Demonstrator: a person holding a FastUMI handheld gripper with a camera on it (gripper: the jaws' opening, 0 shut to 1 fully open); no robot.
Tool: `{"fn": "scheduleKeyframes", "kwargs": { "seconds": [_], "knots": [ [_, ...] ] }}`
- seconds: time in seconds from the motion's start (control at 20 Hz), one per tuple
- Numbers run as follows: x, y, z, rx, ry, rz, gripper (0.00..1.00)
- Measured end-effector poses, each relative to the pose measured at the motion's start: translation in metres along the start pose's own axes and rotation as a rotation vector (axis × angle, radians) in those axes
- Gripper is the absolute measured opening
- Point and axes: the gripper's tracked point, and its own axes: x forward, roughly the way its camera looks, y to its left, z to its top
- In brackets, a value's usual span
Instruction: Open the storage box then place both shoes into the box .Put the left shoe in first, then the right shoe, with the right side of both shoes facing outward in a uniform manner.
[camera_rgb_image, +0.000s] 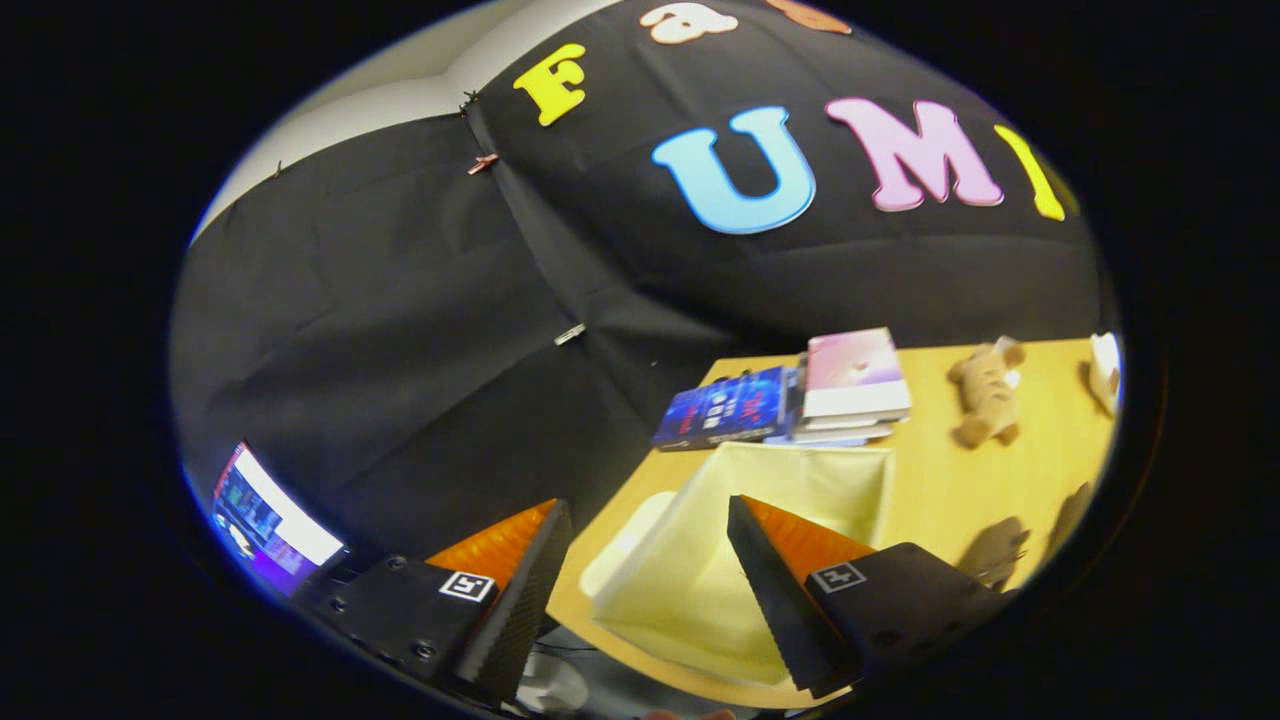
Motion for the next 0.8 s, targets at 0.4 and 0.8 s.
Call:
{"fn": "scheduleKeyframes", "kwargs": {
  "seconds": [0.4, 0.8],
  "knots": [
    [-0.095, -0.169, -0.021, -0.118, -0.006, -0.301, 0.98],
    [-0.126, -0.287, -0.133, -0.095, 0.207, -0.377, 0.99]
  ]
}}
